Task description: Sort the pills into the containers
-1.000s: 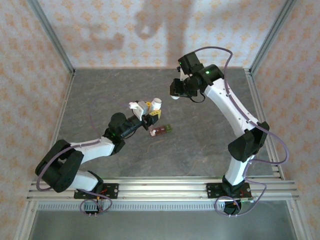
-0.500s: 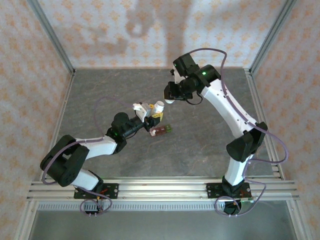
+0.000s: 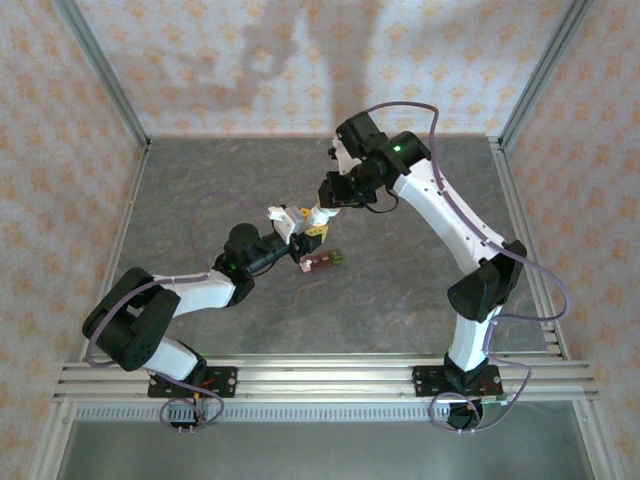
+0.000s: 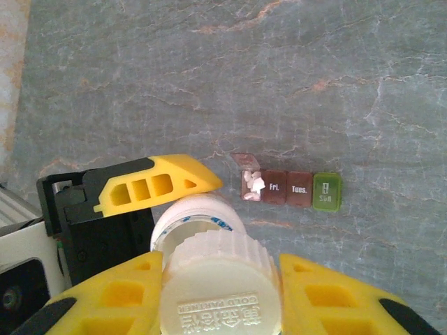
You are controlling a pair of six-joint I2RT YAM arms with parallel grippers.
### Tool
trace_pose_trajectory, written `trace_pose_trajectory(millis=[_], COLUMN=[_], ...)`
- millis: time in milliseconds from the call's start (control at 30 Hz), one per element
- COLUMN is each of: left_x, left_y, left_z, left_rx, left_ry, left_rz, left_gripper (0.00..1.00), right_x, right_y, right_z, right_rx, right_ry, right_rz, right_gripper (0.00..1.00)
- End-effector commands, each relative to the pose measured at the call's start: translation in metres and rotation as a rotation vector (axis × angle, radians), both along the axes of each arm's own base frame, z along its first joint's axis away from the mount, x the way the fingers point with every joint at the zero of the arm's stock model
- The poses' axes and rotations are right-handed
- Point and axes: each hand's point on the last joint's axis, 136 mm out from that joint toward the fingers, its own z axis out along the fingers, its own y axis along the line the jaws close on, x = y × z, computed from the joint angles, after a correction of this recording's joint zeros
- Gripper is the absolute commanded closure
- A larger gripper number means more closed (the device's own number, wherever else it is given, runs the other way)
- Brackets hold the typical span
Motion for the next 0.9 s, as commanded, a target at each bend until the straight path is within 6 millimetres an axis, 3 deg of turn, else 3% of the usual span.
trace_pose_trajectory(millis=[0, 400, 733, 867], left_x=[0.001, -0.008, -0.017, -0.015], left_y=[-0.001, -0.008, -0.011, -0.008], left_z=[0.015, 0.023, 0.032, 0.041], left_rx=[-0.010, -0.002, 0.027, 0.001], left_ry=[-0.064, -0.075, -0.096, -0.097], left_rz=[-0.017, -0.078, -0.130, -0.100], left_gripper=[1.00, 1.00, 1.00, 1.00], right_x=[-0.006, -0.008, -0.028, -0.025], right_y=[0.006, 0.013, 0.019, 0.024], right_z=[0.002, -0.012, -0.037, -0.044], right_rx=[0.011, 0.015, 0.015, 0.044], right_ry=[0.012, 0.052, 0.167, 0.197], right_rz=[0.042, 0.084, 0.201, 0.142], right_gripper=[0.71, 0.71, 0.70, 0.70])
